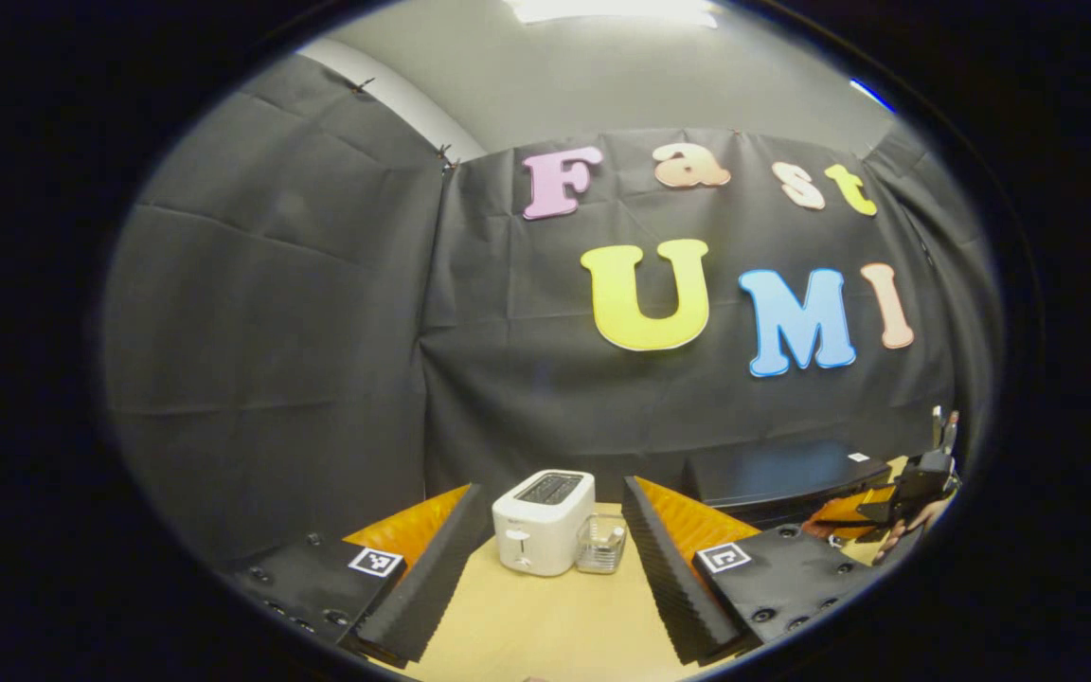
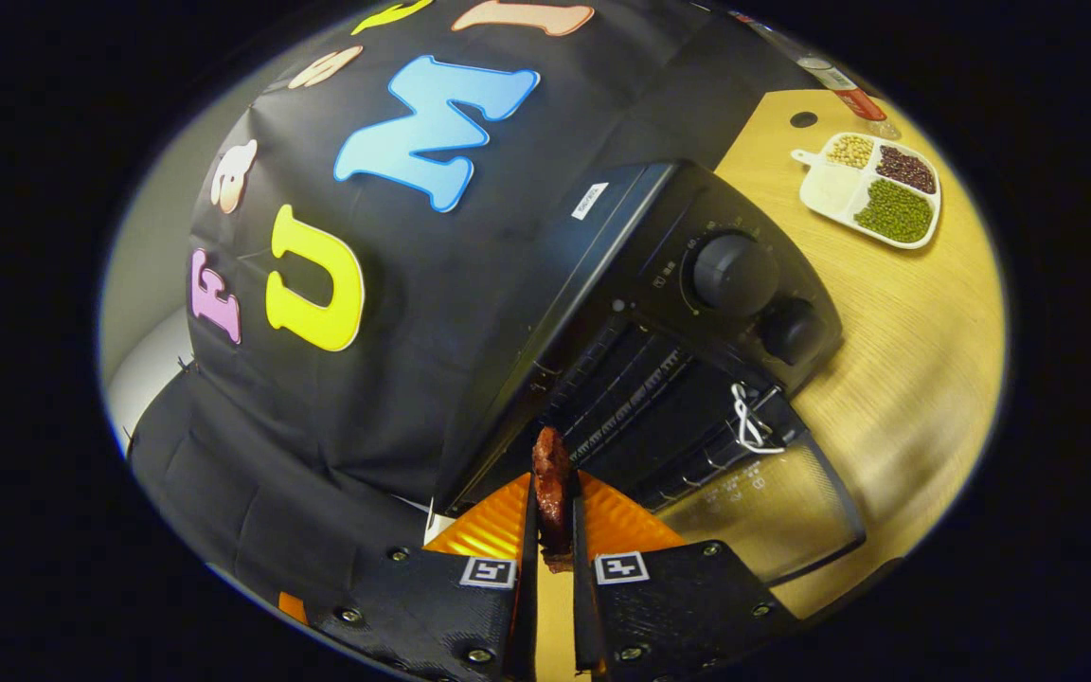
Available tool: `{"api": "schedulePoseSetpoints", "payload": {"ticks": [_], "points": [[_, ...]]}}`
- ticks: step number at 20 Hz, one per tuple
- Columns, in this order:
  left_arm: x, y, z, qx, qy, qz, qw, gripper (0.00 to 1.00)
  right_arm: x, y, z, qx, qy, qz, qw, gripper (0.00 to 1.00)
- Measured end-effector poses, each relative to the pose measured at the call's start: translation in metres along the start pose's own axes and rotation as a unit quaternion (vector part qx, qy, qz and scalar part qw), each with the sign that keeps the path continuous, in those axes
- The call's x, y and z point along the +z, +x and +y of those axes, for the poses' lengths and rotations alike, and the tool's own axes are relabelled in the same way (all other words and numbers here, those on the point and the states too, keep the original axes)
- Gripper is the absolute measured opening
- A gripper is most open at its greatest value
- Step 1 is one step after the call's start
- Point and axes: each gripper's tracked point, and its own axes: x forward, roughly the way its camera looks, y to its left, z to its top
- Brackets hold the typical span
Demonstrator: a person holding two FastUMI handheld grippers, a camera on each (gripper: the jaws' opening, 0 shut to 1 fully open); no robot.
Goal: Open the electric oven with the left hand, put the food in, and close the electric oven.
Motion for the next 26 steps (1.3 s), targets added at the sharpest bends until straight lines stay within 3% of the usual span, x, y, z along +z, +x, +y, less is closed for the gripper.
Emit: {"api": "schedulePoseSetpoints", "payload": {"ticks": [4,9,12,13,14,16,17,18,19,20,21,25,26], "points": [[-0.009,0.002,0.007,0.004,-0.001,0.007,1.000,1.00,0.004,0.021,-0.009,-0.010,-0.001,-0.013,1.000,0.16],[-0.022,0.008,0.012,0.007,-0.011,0.019,1.000,0.97,0.007,0.038,-0.019,-0.007,0.001,-0.022,1.000,0.16],[-0.025,0.008,0.012,0.008,-0.007,0.023,1.000,1.00,0.009,0.047,-0.031,-0.032,-0.013,-0.030,0.999,0.16],[-0.024,0.007,0.012,0.009,-0.005,0.022,1.000,1.00,0.013,0.043,-0.036,-0.043,-0.026,-0.035,0.998,0.21],[-0.024,0.007,0.012,0.008,-0.005,0.022,1.000,1.00,0.016,0.042,-0.040,-0.053,-0.036,-0.037,0.997,0.12],[-0.025,0.006,0.012,0.007,-0.010,0.022,1.000,1.00,0.017,0.040,-0.045,-0.064,-0.043,-0.034,0.996,0.34],[-0.025,0.006,0.012,0.006,-0.013,0.022,1.000,1.00,0.018,0.037,-0.046,-0.066,-0.045,-0.031,0.996,0.52],[-0.025,0.005,0.013,0.006,-0.016,0.022,1.000,0.97,0.020,0.036,-0.047,-0.068,-0.050,-0.031,0.996,0.60],[-0.026,0.005,0.013,0.005,-0.015,0.023,1.000,0.97,0.023,0.031,-0.048,-0.073,-0.056,-0.033,0.995,0.83],[-0.025,0.005,0.012,0.004,-0.014,0.023,1.000,0.97,0.026,0.030,-0.051,-0.084,-0.065,-0.036,0.994,0.86],[-0.023,0.004,0.011,0.001,-0.013,0.022,1.000,0.98,0.029,0.026,-0.054,-0.093,-0.075,-0.042,0.992,0.98],[-0.014,0.000,0.008,-0.009,-0.012,0.017,1.000,1.00,0.038,0.007,-0.050,-0.100,-0.111,-0.046,0.988,0.98],[-0.012,-0.001,0.007,-0.013,-0.013,0.017,1.000,0.94,0.040,0.000,-0.050,-0.102,-0.125,-0.048,0.986,0.98]]}}
